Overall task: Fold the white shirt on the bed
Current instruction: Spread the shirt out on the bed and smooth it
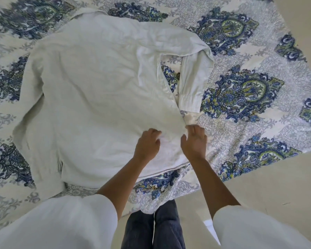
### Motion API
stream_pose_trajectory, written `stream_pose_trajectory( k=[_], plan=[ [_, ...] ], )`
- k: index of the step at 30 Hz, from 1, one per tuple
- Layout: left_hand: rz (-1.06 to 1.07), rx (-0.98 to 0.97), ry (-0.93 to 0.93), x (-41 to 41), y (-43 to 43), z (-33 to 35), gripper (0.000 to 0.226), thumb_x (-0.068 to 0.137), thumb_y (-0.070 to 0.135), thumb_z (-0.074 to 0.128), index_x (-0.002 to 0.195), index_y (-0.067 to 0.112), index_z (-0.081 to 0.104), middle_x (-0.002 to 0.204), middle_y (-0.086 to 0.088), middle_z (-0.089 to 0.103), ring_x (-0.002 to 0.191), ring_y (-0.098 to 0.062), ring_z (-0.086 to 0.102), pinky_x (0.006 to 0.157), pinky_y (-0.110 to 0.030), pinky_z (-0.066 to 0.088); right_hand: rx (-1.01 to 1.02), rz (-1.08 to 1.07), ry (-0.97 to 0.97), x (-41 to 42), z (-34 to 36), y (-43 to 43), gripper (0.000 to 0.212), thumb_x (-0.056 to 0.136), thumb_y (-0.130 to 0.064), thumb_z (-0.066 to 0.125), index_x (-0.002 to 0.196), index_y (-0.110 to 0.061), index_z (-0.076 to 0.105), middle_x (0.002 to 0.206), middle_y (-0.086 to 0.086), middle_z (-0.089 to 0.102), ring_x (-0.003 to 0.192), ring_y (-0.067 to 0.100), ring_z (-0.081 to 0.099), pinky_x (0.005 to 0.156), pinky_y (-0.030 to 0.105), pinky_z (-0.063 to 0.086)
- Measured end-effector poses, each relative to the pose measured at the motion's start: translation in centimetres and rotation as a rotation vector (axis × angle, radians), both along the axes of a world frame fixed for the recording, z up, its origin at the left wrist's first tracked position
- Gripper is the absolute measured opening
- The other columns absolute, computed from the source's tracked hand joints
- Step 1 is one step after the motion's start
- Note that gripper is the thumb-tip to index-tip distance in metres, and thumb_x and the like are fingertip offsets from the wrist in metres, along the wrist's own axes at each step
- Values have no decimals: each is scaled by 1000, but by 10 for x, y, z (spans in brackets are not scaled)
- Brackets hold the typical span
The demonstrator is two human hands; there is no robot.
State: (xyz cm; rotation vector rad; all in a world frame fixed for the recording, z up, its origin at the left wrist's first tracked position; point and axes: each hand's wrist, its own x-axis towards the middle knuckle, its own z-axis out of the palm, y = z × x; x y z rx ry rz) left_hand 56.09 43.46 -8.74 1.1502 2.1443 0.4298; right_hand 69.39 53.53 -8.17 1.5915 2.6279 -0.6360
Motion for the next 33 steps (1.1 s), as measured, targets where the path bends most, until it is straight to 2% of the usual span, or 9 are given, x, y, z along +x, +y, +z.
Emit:
stream_pose_trajectory(
  k=[3, 7, 9, 11, 14, 18, 23, 28, 33],
  plan=[
    [-5, 85, 234, -37, 14, -8, 44, 88, 9, 46, 132, 10, 49, 142, -9, 44, 130, -28, 42, 99, -41, 42, 55, 223, 97, -49, -10, 8, 38, 79, -13, 46, 113, -4, 62, 115, 16, 63, 110, 35, 59, 89, 48, 48],
    [-205, -94, 315, -68, 15, -28, 52, 97, 20, 36, 147, 19, 24, 157, 2, 14, 145, -16, 14, 113, -39, 18, -4, 413, 96, -97, -39, 31, 49, 91, -24, 30, 134, -13, 49, 143, 7, 46, 135, 24, 40, 109, 42, 30],
    [-203, -49, 305, -76, 9, -30, 47, 97, 22, 36, 144, 20, 32, 154, 2, 26, 142, -17, 23, 110, -35, 21, -33, 249, 70, -99, -51, 40, 49, 94, -25, 28, 140, -15, 42, 150, 2, 37, 140, 19, 30, 114, 36, 20],
    [-140, 84, 309, -88, 11, -25, 42, 94, 25, 33, 132, 16, 49, 139, -1, 48, 129, -22, 41, 100, -35, 32, 30, 61, 105, -104, -56, 40, 48, 91, -24, 30, 131, -9, 52, 142, 7, 48, 134, 23, 41, 111, 34, 25],
    [-74, 171, 402, -126, 41, -29, 53, 86, 29, 26, 126, 10, 54, 133, -9, 54, 121, -28, 51, 93, -37, 42, 153, 220, 185, -150, -50, 43, 44, 89, -22, 33, 120, -4, 60, 130, 15, 57, 124, 31, 52, 108, 38, 33],
    [-54, 6, 450, -181, 80, -52, 62, 92, 39, 18, 148, 12, 20, 157, -5, 17, 144, -22, 17, 115, -41, 16, 92, 532, 134, -207, -63, 94, 49, 96, -26, 32, 142, -9, 35, 152, 10, 32, 142, 23, 26, 115, 35, 17],
    [-59, 25, 561, -195, 70, -72, 61, 95, 42, 17, 147, 10, 20, 156, -6, 19, 143, -21, 20, 116, -42, 11, 115, 89, 62, -198, -76, 135, 56, 98, -34, 18, 148, -8, 19, 157, 10, 17, 146, 23, 10, 119, 39, 3],
    [-45, 3, 599, -238, 120, -67, 67, 91, 45, 5, 149, 12, 12, 158, -3, 7, 146, -19, 7, 117, -43, 3, 156, 632, 79, -262, -78, 124, 59, 94, -33, 13, 148, -12, 18, 158, 6, 13, 146, 21, 7, 119, 38, 4],
    [74, -51, 646, -278, 114, -74, 74, 87, 53, 0, 150, 13, 2, 159, -3, 0, 146, -19, -1, 117, -40, -4, 126, 169, -78, -273, -79, 173, 53, 102, -32, 15, 149, -11, 5, 159, 8, 0, 146, 22, -5, 116, 36, -7]
  ],
)
